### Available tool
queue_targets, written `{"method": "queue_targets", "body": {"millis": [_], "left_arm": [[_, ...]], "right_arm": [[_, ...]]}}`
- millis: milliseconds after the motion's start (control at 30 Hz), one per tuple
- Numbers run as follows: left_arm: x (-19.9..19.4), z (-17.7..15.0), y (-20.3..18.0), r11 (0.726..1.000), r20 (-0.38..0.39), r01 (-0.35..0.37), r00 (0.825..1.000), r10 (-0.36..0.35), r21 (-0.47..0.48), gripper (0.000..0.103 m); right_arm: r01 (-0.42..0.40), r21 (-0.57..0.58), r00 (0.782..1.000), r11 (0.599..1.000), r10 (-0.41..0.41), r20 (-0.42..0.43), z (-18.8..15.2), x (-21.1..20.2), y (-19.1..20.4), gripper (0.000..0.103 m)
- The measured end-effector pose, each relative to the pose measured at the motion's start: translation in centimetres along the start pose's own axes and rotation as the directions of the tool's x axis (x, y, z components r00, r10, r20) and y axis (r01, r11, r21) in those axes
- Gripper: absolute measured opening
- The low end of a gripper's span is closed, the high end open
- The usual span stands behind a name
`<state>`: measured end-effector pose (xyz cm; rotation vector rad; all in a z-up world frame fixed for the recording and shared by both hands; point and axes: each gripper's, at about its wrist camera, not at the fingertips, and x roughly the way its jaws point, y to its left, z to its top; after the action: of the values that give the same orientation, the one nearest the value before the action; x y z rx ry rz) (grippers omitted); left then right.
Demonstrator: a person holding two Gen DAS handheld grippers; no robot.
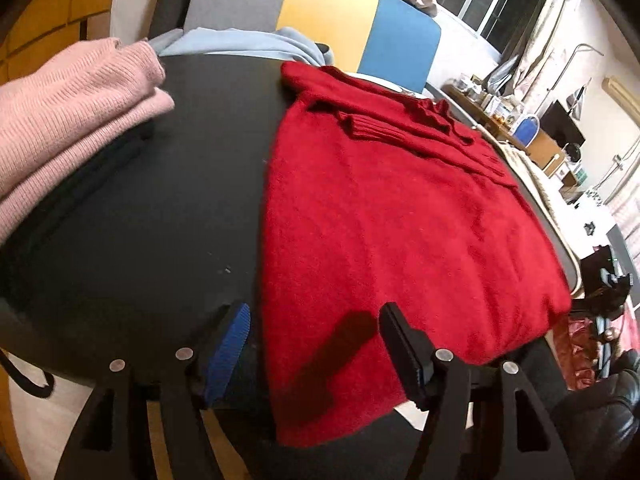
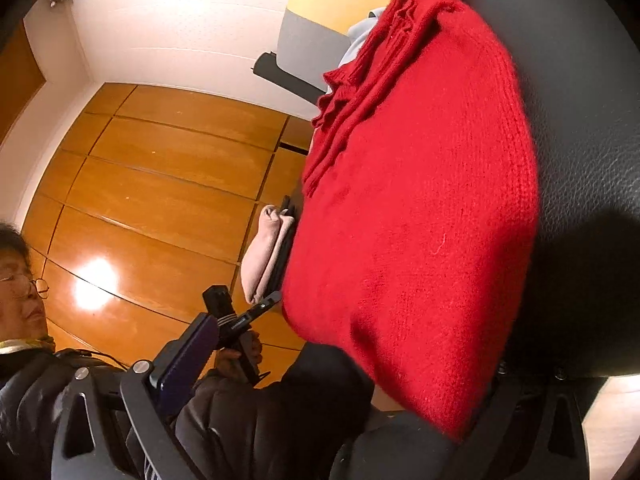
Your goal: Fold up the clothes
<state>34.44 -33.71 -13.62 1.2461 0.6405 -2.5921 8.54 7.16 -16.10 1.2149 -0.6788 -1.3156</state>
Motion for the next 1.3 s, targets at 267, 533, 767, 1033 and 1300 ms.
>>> {"method": "queue_targets", "body": {"millis": [267, 533, 767, 1033, 1300], "left_arm": [[-0.2, -0.9, 0.1, 0.989, -0.035, 0.111, 0.993, -0.115, -0.102, 0.052], [-0.1, -1.6, -1.0, 0.989, -0.074, 0.106, 0.991, -0.114, -0.104, 0.047], [0.5, -1.5, -2.0, 0.995, -0.091, 0.082, 0.992, -0.086, -0.053, 0.047], [0.6, -1.4, -1.4, 0.992, -0.085, 0.091, 0.991, -0.099, -0.088, 0.050], [0.7, -1.2, -1.0, 0.986, -0.075, 0.114, 0.989, -0.124, -0.124, 0.052]], "right_arm": [[0.063, -0.031, 0.998, 0.998, -0.063, 0.001, 0.1, 0.4, 0.3, 0.103], [0.084, -0.009, 0.996, 0.996, -0.084, -0.026, 0.3, 0.7, 0.3, 0.097], [0.084, -0.006, 0.996, 0.996, -0.084, -0.029, 0.3, 1.4, 0.4, 0.102], [0.109, -0.005, 0.993, 0.994, -0.109, -0.034, 0.3, 1.7, 0.6, 0.103], [0.211, 0.014, 0.977, 0.977, -0.210, -0.047, 0.5, 2.2, 1.3, 0.103]]}}
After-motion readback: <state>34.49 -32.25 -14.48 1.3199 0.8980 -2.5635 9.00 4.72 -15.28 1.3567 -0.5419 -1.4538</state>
